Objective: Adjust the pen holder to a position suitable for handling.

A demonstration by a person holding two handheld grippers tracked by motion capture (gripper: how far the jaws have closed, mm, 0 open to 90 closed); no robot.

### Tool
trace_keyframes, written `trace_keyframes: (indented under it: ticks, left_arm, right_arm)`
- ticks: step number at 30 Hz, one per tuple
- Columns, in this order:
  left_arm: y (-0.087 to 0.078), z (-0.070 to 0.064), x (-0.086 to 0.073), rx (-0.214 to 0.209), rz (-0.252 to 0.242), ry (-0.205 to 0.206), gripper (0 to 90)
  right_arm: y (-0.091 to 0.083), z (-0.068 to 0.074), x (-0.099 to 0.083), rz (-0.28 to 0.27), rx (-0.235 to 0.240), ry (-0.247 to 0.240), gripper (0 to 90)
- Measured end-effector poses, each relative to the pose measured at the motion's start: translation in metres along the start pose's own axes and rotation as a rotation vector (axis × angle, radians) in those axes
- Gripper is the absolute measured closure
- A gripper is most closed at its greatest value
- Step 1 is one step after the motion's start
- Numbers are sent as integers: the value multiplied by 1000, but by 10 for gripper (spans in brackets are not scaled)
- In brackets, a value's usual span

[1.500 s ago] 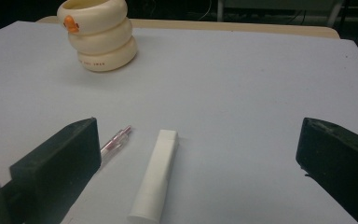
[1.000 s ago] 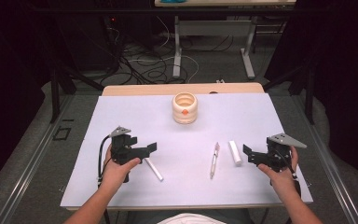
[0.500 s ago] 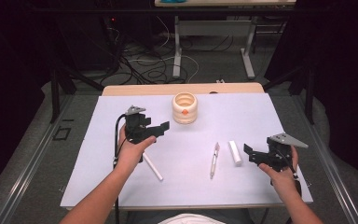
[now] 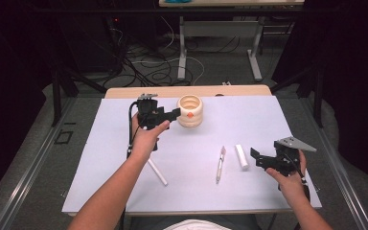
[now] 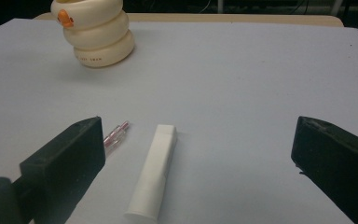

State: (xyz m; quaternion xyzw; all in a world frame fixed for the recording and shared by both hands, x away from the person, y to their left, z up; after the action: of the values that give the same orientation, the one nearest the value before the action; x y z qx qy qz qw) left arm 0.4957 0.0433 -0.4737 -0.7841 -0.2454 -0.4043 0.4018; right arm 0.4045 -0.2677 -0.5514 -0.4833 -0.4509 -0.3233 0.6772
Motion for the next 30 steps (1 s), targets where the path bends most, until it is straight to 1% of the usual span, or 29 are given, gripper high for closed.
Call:
trace_keyframes:
  ticks: [2,3,6,7,9,11,12,13,15,16,17,18,19,21,22,25,27,28,29,30]
  left_arm:
    - [3,-2,4,7,5,6,303]
    - [5,-3,5,3,19,4,303]
    - [10,-4,9,3,36,-8,307]
    - [13,-3,10,9,33,-7,308]
    - [16,-3,12,19,51,-7,309]
    - [21,-2,16,32,47,-6,310]
    - [22,-2,16,33,61,-14,310]
    - [25,-1,17,45,65,-16,312]
    - [29,-1,19,57,79,-35,315]
    - [32,0,21,71,96,-51,326]
    - [32,0,21,71,96,-51,332]
    - [34,0,22,73,106,-49,332]
    - [37,0,23,76,105,-48,335]
    - [42,0,23,74,120,-66,340]
    - [45,0,23,73,128,-76,341]
    - [53,1,23,92,148,-99,354]
    - [56,5,24,129,150,-100,361]
    - [57,6,25,138,148,-102,372]
    - [60,7,26,146,136,-118,372]
    - [61,9,26,148,138,-117,372]
  right_arm:
    - [-1,1,-1,10,9,0,29]
    - [-1,1,-1,10,9,0,29]
    - [-1,1,-1,20,9,-4,30]
    - [-1,2,-1,13,12,-3,31]
    - [-1,2,-1,15,14,2,32]
    - [-1,2,-1,15,15,3,34]
    - [-1,2,-1,15,15,3,34]
    - [-1,1,-1,12,15,-4,35]
    - [0,1,0,3,8,-4,37]
    - [0,1,-1,8,10,5,39]
    - [0,1,-1,8,10,5,39]
    - [0,0,0,-1,7,1,40]
    - [-2,0,0,15,11,-3,43]
    - [-3,0,0,14,16,-4,49]
    - [-4,1,0,17,11,9,53]
    - [-4,1,0,16,13,7,59]
    - [-3,1,0,14,18,11,66]
    - [-3,0,-2,27,15,16,66]
    - [-3,0,-2,27,15,16,66]
    - [-3,-1,-2,30,15,12,67]
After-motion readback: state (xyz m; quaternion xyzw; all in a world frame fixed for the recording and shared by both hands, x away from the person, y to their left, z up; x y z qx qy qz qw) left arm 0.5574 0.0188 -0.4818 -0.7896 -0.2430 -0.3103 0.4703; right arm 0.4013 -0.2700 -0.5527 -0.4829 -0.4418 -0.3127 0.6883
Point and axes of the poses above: each handheld gripper's, and its own axes: y roughly forward along the jaws, x roughly out of its top, z roughly to its left, the point moved 10 cm from there along y, roughly forward along the jaws, and after that the axes turned 5 degrees about -z, right-handed, at the moved point
